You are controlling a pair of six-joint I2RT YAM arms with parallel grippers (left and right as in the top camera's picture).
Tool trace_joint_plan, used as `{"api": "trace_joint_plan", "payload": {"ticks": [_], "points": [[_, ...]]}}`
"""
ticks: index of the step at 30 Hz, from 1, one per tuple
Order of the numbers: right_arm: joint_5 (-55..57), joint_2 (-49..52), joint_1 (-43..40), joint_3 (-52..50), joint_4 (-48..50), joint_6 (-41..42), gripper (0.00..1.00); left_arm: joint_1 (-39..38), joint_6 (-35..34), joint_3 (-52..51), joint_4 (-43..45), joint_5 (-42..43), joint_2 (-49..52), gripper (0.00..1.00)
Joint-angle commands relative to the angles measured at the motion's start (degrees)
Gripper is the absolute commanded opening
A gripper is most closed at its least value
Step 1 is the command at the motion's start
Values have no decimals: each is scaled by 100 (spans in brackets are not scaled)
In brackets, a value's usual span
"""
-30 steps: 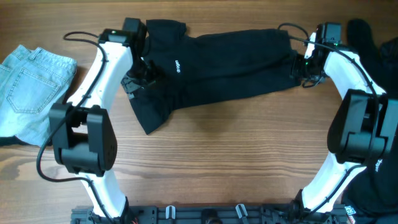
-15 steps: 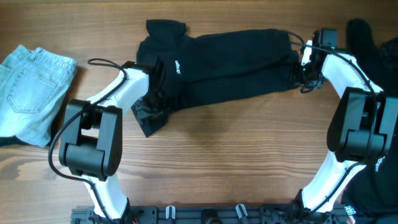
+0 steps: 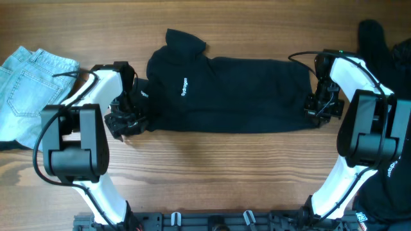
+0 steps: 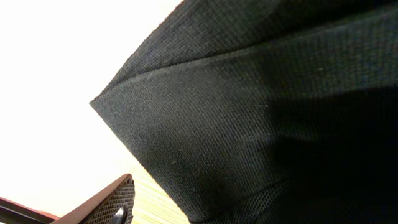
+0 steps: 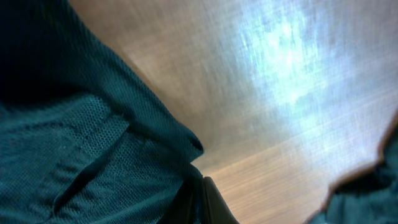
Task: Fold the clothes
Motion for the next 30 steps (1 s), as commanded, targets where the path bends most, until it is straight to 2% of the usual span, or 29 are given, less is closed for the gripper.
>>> {"api": "trace_joint_plan", "payload": {"ticks": [1,3,4,5,6,7,10,11,12,14,17,22,30], "points": [[302,-227,-31,-42,-157,275,4,81,199,-105,-15,-400,-380,66],[249,-588,-31,-39,-76,256,5,81,199,-101,-37,-400,-723,70],[247,-756,-31,-37,-22,223,9,81,199,-94,-57,-400,-898,72],[223,-1023,-31,-35,118,101,29,81,199,-83,-70,-393,-1209,78],[160,-1314,-31,-35,343,-31,69,76,203,-42,-52,-319,-1515,89],[39,-1534,-31,-35,507,-181,84,76,420,33,118,-28,-1801,97],[-511,-1952,-31,-35,828,-540,84,70,1259,179,1261,1211,-2218,100],[-614,-2037,-31,-35,876,-538,84,61,1272,208,1558,1287,-2223,100],[-682,-2194,-31,-35,949,-549,84,-13,1274,225,2450,1327,-2140,98],[-678,-2245,-31,-35,935,-627,86,-122,1276,225,3069,1322,-2000,98],[-603,-2253,-31,-35,599,-614,84,-339,1335,225,4474,1322,-1510,96],[-446,-2253,-31,-35,387,-619,87,-573,1340,225,5488,1322,-903,97],[-1246,-2253,-31,-35,385,-621,87,-758,1342,404,6347,1600,278,95]]}}
